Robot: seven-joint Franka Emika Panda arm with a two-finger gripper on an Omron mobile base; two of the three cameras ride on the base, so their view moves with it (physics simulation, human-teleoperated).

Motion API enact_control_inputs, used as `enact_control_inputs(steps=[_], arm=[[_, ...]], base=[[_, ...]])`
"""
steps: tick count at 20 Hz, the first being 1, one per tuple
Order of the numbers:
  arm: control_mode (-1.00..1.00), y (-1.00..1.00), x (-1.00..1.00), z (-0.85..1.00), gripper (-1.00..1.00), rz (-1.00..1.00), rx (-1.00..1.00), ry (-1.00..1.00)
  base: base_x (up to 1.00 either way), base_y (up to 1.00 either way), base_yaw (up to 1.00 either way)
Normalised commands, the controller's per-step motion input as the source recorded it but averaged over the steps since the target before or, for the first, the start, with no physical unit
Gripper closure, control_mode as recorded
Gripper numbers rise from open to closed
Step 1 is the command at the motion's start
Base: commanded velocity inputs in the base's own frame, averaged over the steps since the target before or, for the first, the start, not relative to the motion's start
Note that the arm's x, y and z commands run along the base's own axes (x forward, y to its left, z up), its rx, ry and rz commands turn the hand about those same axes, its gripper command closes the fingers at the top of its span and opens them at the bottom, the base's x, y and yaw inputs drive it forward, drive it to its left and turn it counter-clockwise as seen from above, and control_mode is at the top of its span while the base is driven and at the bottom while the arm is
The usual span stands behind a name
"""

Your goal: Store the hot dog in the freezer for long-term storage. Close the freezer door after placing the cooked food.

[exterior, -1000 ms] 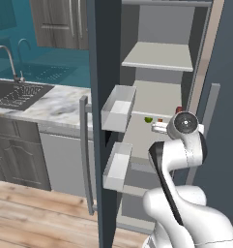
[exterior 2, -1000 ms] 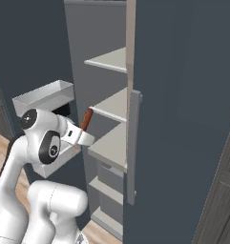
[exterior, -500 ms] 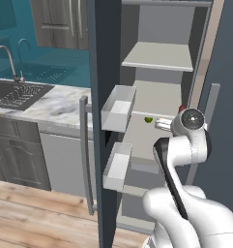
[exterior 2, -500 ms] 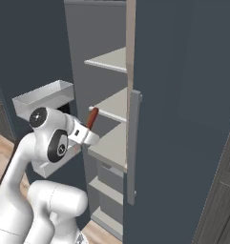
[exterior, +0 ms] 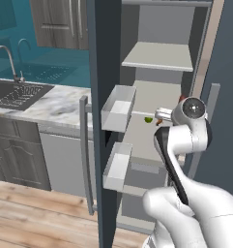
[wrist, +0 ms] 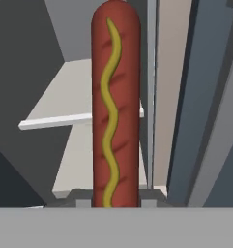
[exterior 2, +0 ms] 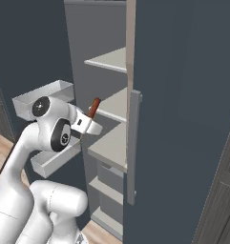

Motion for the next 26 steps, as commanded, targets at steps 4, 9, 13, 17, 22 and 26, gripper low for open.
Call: enact_control_inputs(steps=[4, 9, 13, 17, 22, 26], arm=[[-1.00, 0.00, 0.17, 0.32, 1.00, 0.00, 0.00, 0.00], [-1.00, -0.11, 0.30, 0.01, 1.00, 0.00, 0.02, 0.01], [-1.00, -0.05, 0.49, 0.00, 1.00, 0.00, 0.00, 0.02], [-1.00, 0.00, 0.47, 0.00, 1.00, 0.00, 0.00, 0.00], [-1.00, 0.00, 0.39, 0.00, 1.00, 0.00, 0.00, 0.00], [-1.00, -0.13, 0.33, -0.07, 1.00, 0.00, 0.00, 0.00]], base=[[0.00, 0.00, 0.00], [0.00, 0.00, 0.00], [0.00, 0.00, 0.00], [0.00, 0.00, 0.00], [0.00, 0.00, 0.00], [0.00, 0.00, 0.00]])
